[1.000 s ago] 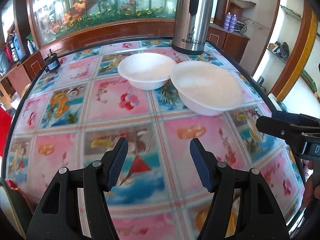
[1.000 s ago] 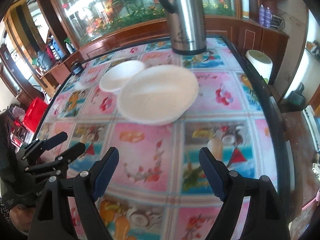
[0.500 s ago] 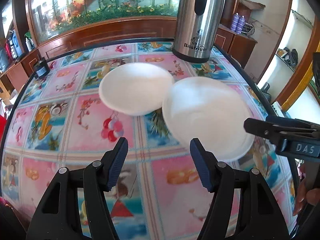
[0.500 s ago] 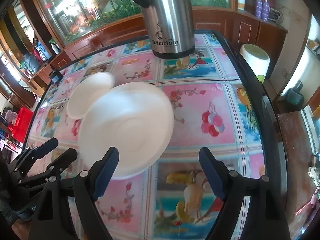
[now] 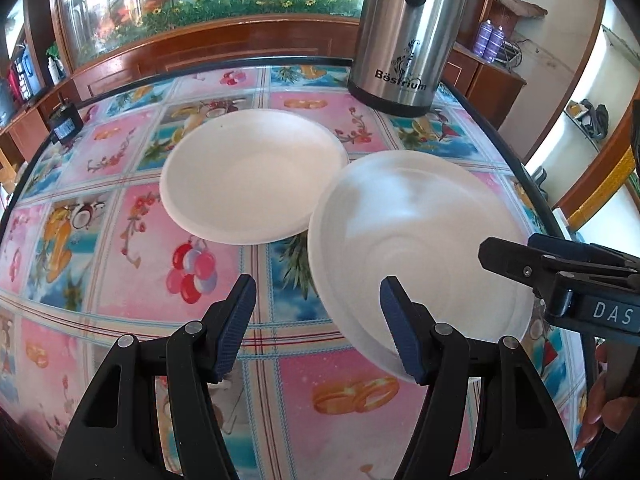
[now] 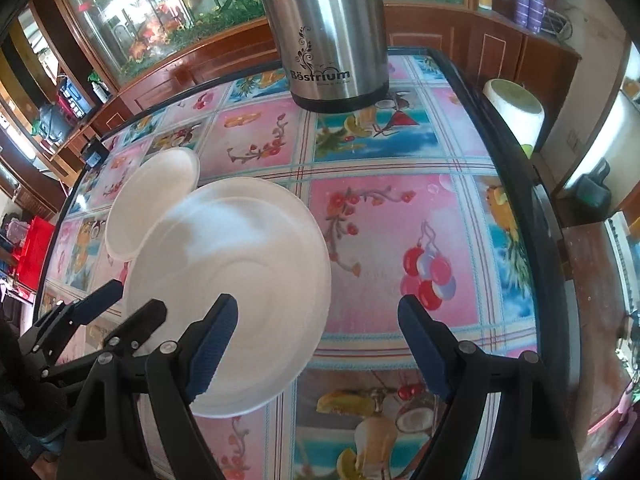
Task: Organize plates and bowls
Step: 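Move the right gripper toward the large white bowl, then grasp the rim of the large white bowl with the right gripper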
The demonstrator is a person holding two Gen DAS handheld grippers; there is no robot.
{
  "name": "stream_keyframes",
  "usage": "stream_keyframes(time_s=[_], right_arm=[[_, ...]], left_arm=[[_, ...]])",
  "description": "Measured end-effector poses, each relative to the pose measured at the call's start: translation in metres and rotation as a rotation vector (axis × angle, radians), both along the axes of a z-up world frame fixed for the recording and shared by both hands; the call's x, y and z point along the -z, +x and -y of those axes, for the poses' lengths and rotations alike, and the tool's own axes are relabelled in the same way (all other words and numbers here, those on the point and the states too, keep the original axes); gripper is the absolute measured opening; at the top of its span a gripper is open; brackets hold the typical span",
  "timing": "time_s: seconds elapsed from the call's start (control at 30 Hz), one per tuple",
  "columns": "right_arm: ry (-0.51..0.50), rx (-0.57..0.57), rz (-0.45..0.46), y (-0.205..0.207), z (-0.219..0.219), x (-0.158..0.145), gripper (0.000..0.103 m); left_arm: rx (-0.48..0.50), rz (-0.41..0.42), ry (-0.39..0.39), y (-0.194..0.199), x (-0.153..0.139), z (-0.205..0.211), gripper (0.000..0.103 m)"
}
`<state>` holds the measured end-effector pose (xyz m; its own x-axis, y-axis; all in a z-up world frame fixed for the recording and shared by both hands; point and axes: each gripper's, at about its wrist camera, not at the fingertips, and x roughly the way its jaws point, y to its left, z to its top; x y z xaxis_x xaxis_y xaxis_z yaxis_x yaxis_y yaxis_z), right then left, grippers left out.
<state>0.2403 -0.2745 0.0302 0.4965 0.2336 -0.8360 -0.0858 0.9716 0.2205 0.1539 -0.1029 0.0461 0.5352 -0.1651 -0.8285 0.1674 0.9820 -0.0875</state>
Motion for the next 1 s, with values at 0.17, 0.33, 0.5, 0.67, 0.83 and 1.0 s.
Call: stream_keyframes(time_s=[0.17, 0.33, 0.5, 0.67, 0.83, 1.0], right_arm=[[-0.015, -0.004, 0.013, 0.004, -0.001, 0.004, 0.082], [-0.009, 0.001, 0.008, 0.009, 0.003, 0.007, 0.077], [-0.018, 0.003, 0.002, 0.012, 0.006, 0.008, 0.048], [-0.023, -0.012, 0.022, 0.009, 0.005, 0.002, 0.031], [-0.038, -0.061, 0.030, 0.001, -0.005, -0.001, 0.020], [-0.034, -0.089, 0.056, -0.023, -0.014, -0.007, 0.020]], left_arm=[[-0.001, -0.018, 0.000, 0.005, 0.007, 0.004, 0.065], [-0.002, -0.038, -0.013, 0.009, 0.014, 0.006, 0.065], [-0.010, -0.031, -0.015, 0.011, 0.016, 0.006, 0.065], [-0.020, -0.026, -0.050, 0.012, 0.011, 0.001, 0.049], [0.001, -0.033, -0.053, 0.012, 0.010, 0.001, 0.015], [0.014, -0.045, -0.074, 0.005, 0.009, -0.010, 0.013]])
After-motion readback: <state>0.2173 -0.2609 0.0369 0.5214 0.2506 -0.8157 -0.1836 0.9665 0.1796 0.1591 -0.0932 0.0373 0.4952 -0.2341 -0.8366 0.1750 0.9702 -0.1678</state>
